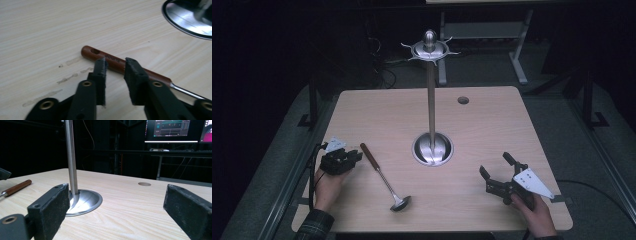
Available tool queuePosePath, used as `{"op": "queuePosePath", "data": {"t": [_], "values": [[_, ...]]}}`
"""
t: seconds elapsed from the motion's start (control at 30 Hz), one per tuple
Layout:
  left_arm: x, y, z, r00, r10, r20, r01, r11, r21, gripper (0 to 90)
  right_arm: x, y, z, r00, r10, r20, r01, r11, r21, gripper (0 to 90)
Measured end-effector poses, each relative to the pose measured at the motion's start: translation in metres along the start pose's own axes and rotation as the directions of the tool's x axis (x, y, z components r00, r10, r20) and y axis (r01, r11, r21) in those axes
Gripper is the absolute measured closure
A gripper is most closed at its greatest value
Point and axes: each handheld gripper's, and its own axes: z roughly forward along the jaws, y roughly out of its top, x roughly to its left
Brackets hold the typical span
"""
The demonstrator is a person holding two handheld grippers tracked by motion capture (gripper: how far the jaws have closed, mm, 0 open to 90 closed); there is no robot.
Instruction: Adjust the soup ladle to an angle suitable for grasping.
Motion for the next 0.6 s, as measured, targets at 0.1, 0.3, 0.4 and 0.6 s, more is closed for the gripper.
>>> {"op": "queuePosePath", "data": {"t": [0.1, 0.3, 0.4, 0.6], "values": [[0.002, 0.004, 0.004, 1.0000, -0.005, -0.006, 0.005, 1.0000, 0.003, 82.0, 0.000, 0.000, 0.000, 1.0000, 0.002, 0.000, -0.002, 1.000, 0.001, 6.3], [0.006, 0.007, 0.014, 0.9996, -0.021, -0.019, 0.021, 0.9993, 0.030, 89.9, 0.000, 0.000, 0.000, 1.0000, -0.001, -0.001, 0.001, 1.000, 0.000, 6.3], [0.008, 0.008, 0.019, 0.9993, -0.027, -0.024, 0.027, 0.9993, 0.026, 89.9, 0.000, 0.000, 0.000, 1.0000, -0.001, -0.001, 0.001, 1.000, -0.001, 6.3], [0.006, 0.009, 0.029, 0.9994, -0.004, -0.033, 0.006, 0.9985, 0.054, 89.9, 0.000, 0.000, 0.000, 1.0000, -0.001, -0.001, 0.001, 1.000, 0.000, 6.3]]}}
